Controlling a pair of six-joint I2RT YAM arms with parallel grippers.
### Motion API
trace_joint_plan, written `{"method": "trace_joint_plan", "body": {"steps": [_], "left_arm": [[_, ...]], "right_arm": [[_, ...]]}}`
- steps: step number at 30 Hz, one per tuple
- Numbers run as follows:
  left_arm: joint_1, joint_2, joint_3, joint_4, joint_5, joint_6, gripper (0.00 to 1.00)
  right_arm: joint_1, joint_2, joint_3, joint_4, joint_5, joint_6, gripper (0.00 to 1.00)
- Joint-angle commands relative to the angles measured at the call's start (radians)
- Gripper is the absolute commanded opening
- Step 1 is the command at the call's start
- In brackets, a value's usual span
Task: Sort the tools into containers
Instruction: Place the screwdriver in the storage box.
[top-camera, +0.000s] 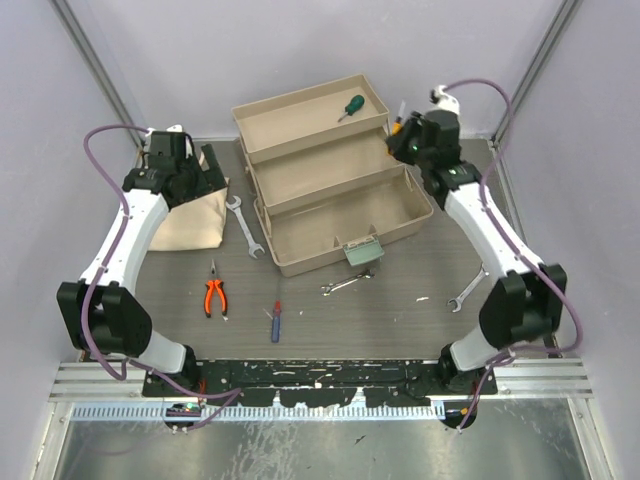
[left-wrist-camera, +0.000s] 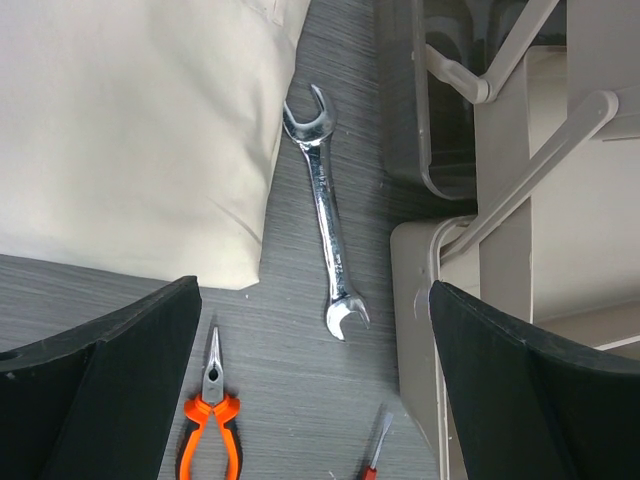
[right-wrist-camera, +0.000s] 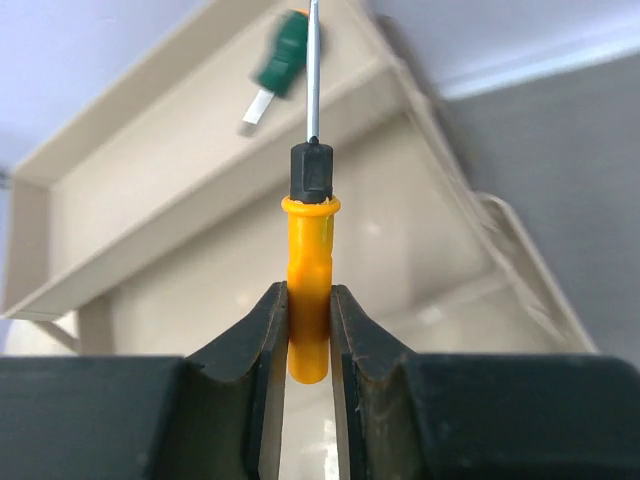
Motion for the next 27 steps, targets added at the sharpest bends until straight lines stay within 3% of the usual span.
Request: {"method": "trace_joint_plan", "body": {"steps": [1,6,13,22,27], "left_arm": [[0.006,0.001,0.024,0.022,0.022,-0.005,0.98],[0.006,0.002,0.027,0.020,0.021,-0.003,0.98],[0.012,0.002,0.026,0.020,0.022,-0.002,0.98],[0.017,0.000,0.029,0.020,0.024,-0.002,0.98],[0.023,-0.002,0.028,0.018,0.025,-0.003,0.98]], "right_arm": [[0.074,0.142,0.217,0.135,-0.072,-0.034,0.01],[0.132,0.351,0.473,0.141,-0.102,0.003,0.01],[0.196,0.583,0.767,0.062,0.004,0.135,0.03],[0.291,0.730,0.902,0.072,0.206,0.210,0.09],[0.304,0.757,0.898,0.072,0.221,0.207,0.16]]}}
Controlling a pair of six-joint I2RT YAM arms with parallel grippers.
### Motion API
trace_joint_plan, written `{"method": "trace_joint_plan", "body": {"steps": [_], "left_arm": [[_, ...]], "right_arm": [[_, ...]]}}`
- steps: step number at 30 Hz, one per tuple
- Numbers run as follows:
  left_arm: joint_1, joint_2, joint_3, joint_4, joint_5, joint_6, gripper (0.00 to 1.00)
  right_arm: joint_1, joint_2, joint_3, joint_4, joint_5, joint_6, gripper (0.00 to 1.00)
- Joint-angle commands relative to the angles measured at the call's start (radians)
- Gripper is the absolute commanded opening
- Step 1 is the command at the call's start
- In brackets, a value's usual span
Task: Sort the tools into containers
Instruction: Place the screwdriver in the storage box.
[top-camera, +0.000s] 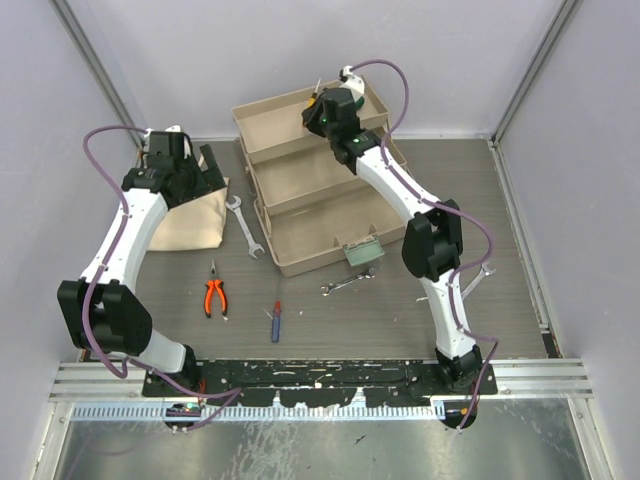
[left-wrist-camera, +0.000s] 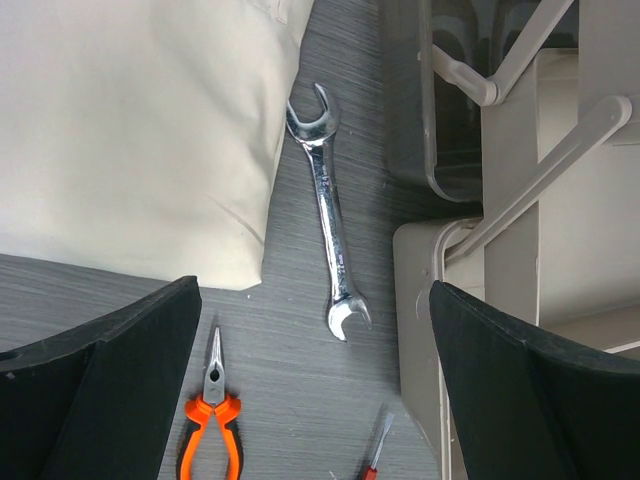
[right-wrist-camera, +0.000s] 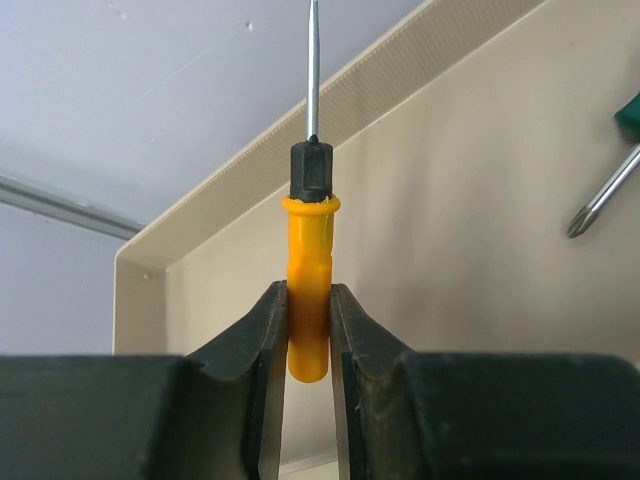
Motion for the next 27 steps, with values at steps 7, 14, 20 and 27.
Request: {"method": "trace_joint_plan", "body": {"steps": [7,14,20,27], "left_arm": [[0.024,-0.012,0.028,0.020,0.025,-0.008,0.98],[0.039,-0.008,0.030,0.021,0.043,-0.013,0.98],[0.055,-0.012,0.028,0.025,0.049,-0.012,0.98],[0.054,-0.019,0.011,0.041,0.027,-0.005,0.98]], "right_arm": [[0.007,0.000,0.042,0.033,0.065,-0.004,0.25],[0.007,-0.013,0.046,0.023,0.072,-0.039,0.36],[0.007,-0.053,0.018,0.007,0.102,-0.087,0.41],[0.024,-0.195,-0.106,-0.001,0.159,-0.202,0.41]]}}
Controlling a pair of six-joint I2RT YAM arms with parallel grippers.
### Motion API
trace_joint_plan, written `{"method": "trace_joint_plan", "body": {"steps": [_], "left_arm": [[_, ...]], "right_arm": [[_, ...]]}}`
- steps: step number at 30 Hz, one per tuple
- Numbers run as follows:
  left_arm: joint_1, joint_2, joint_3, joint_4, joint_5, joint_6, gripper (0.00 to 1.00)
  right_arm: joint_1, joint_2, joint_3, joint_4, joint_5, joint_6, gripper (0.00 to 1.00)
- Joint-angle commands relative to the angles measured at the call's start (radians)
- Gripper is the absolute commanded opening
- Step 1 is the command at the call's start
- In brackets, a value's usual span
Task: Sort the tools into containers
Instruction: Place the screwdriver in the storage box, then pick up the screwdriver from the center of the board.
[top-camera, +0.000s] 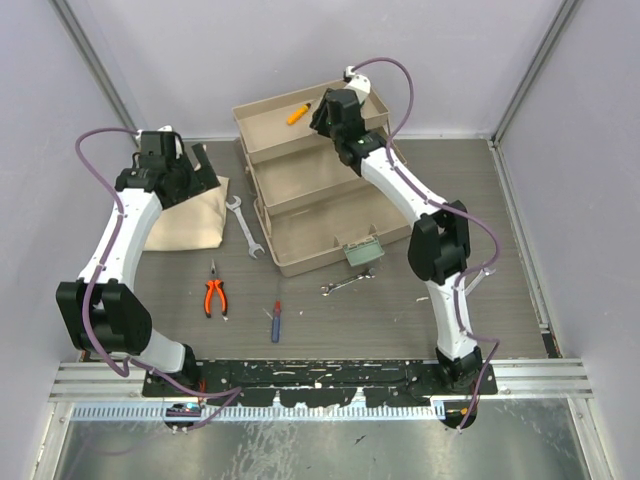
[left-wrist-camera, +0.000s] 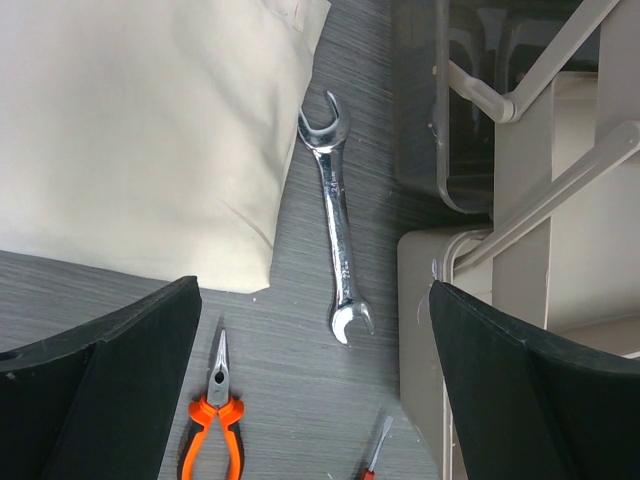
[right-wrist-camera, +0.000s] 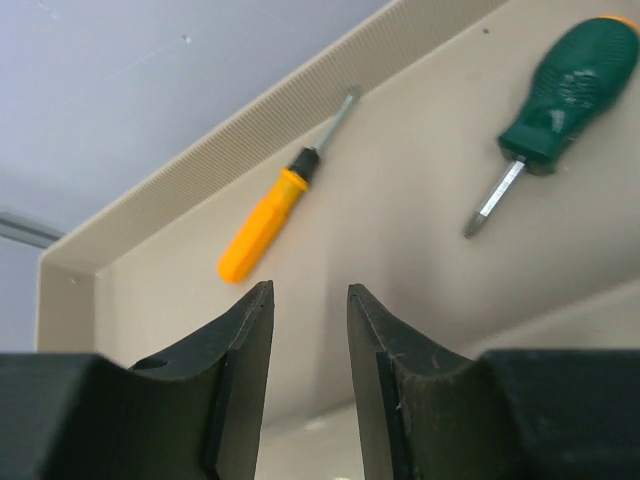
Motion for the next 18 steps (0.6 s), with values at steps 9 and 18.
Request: {"method": "trace_joint_plan", "body": {"steps": [9,18], "left_arm": [[-0.055,-0.038,0.012,0.038,-0.110,0.020,0.99],[-0.074,-0.163,-0.069,-0.064,-0.159,0.010,0.98]], "right_arm": [[0.044,-0.432,-0.311,-0.006,0.162,-0.218,0.44],[0.044,-0.781,-0.756,0.012,0.165,-0.168,0.47]]}}
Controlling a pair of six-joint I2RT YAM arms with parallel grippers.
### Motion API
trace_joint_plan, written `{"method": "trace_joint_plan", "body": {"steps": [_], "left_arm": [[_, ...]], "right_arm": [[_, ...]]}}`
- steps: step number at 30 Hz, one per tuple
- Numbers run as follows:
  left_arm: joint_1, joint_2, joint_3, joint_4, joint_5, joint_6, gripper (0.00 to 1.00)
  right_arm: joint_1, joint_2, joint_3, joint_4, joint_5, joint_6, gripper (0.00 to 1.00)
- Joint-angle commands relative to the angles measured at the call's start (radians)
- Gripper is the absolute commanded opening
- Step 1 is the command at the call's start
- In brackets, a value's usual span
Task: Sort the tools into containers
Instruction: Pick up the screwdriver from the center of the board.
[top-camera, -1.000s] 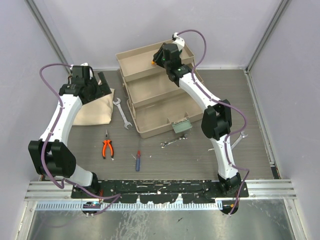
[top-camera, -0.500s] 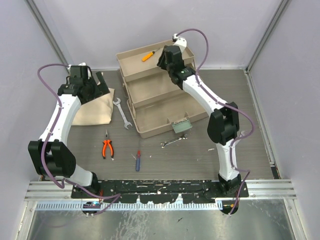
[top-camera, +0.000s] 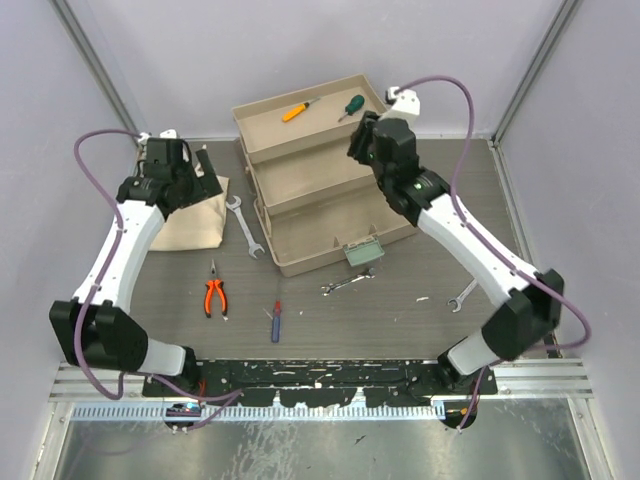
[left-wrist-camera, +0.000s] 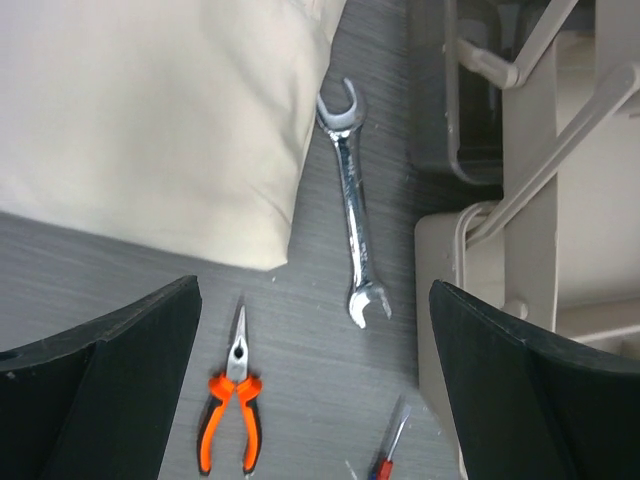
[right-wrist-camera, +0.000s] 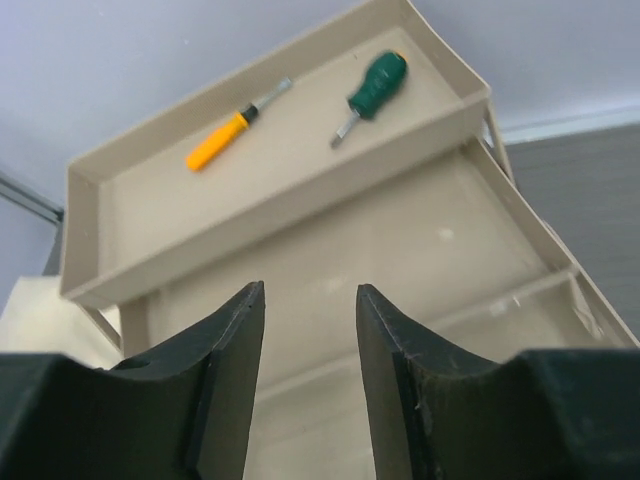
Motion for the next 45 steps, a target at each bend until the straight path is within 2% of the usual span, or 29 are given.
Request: {"method": "trace_joint_plan", "body": {"steps": [1,9,14,17,26,29,33,37,45], "left_arm": [[-0.004,-0.109,-0.047,-0.067,-0.048,0.002,0.98],[-0.011,-0.151,-0.082,-0.328,-0.161,-0.077,0.91],[-0.011,-0.212,-0.141,-0.368,-0.168,-0.072,0.89],[-0.011,-0.186,-0.146,-0.400,-0.183,-0.057,0.91],[-0.019,-0.058,-0.193,-0.377,-0.057,-0.014,0.92],[-0.066,-0.014,-0.204,-0.375,-0.085,-0.024,0.93],[-0.174,0.031,-0.214,-0.396,-0.200,-0.097,0.97],[-0.188,0.043,-0.265,-0.396,-0.238,-0.136,0.99],[-0.190,0.047,-0.337,-0.325,-0.126,-0.121,0.98]], "right_arm": [[-0.002,-0.161,-0.209,0.024,0.023,0.030,0.49],[-0.003,-0.435,-0.545,0.000,-0.016,0.085,0.51],[-0.002,-0.525,-0.661,-0.046,-0.053,0.105,0.51],[-0.003,-0.553,-0.702,-0.085,-0.088,0.118,0.52],[-0.002,-0.638,-0.885,-0.092,-0.246,0.162,0.55],[-0.002,-0.663,-0.921,-0.103,-0.251,0.162,0.56],[-0.003,-0.682,-0.939,-0.121,-0.253,0.152,0.58],[-0.003,-0.672,-0.939,-0.119,-0.275,0.149,0.58],[-0.003,-0.622,-0.941,-0.100,-0.333,0.142,0.59]]}}
